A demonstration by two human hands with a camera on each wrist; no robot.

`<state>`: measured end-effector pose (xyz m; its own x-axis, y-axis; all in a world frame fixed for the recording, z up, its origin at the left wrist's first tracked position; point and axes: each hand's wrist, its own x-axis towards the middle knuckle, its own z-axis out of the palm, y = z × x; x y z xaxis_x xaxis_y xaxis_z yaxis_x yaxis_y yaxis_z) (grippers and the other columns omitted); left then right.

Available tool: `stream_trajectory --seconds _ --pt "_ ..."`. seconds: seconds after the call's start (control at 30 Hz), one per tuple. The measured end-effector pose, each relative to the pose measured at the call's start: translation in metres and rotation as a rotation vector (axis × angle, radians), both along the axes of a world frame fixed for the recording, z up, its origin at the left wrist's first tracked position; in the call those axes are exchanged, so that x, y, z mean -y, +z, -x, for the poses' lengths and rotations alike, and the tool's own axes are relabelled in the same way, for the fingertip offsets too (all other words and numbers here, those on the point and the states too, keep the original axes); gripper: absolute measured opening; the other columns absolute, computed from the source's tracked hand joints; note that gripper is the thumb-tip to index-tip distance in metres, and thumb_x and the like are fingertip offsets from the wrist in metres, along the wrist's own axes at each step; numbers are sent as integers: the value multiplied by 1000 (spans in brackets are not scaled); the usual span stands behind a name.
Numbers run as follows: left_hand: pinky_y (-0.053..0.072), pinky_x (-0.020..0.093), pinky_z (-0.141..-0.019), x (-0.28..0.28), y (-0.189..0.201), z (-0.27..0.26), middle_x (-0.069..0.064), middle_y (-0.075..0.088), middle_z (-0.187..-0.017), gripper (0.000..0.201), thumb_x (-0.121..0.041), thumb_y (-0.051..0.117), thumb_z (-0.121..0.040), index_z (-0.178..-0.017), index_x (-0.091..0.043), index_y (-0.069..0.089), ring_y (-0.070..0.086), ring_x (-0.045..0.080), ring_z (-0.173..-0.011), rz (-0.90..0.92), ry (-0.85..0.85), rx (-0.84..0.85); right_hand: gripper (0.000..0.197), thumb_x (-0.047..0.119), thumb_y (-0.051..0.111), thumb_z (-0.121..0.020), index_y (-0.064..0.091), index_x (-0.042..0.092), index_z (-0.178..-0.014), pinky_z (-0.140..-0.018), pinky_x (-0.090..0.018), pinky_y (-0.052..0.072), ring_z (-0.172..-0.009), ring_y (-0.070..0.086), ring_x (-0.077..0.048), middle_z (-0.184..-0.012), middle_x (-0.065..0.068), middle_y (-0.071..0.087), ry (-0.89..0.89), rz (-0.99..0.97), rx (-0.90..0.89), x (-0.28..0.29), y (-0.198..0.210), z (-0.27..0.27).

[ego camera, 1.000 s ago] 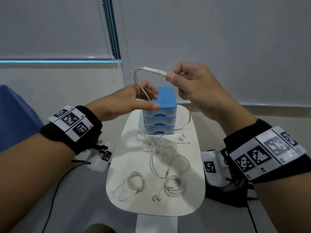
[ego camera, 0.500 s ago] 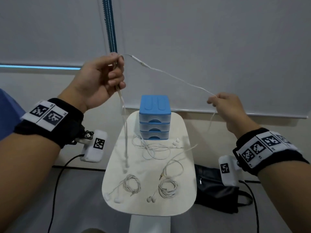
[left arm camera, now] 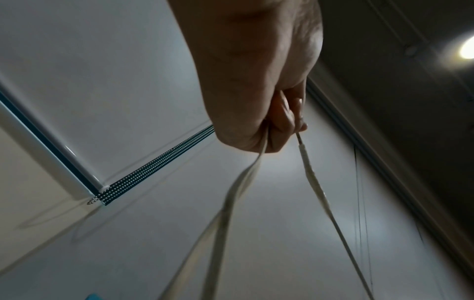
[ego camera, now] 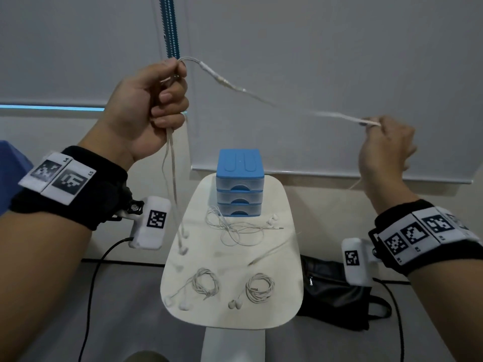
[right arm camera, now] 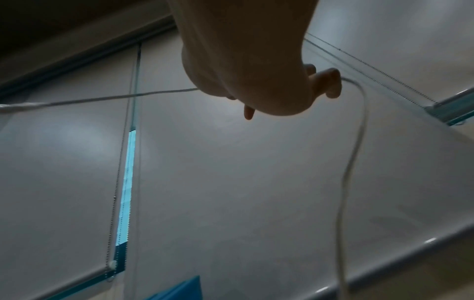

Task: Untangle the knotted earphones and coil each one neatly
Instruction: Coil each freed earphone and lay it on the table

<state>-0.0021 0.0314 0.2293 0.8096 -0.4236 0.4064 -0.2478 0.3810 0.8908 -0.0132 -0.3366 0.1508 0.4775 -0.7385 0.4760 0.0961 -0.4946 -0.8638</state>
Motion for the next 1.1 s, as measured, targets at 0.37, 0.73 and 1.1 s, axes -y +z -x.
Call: stream_trajectory --seconds 0.37,0.73,1.1 --pt "26 15 -41 4 8 32 -10 37 -69 30 -30 34 -108 -112 -24 63 22 7 -51 -22 -35 88 31 41 51 -90 72 19 -99 -104 -46 36 -124 52 -31 -134 -7 56 139 -24 -275 27 -26 30" --pt "28 12 -37 35 -10 98 -3 50 -66 36 -18 39 -104 -131 -12 61 29 3 -42 -120 -72 92 26 19 75 -91 72 15 -117 -92 -31 46 -113 59 -24 -125 -8 66 656 362 -925 -27 -73 86" --pt "40 18 -38 56 -54 127 8 57 -69 40 -16 36 -107 -138 -7 61 37 7 -39 -178 -101 -48 15 7 61 -100 66 14 -113 -81 -25 51 -94 75 -25 -99 -13 75 1136 53 -156 -110 -45 126"
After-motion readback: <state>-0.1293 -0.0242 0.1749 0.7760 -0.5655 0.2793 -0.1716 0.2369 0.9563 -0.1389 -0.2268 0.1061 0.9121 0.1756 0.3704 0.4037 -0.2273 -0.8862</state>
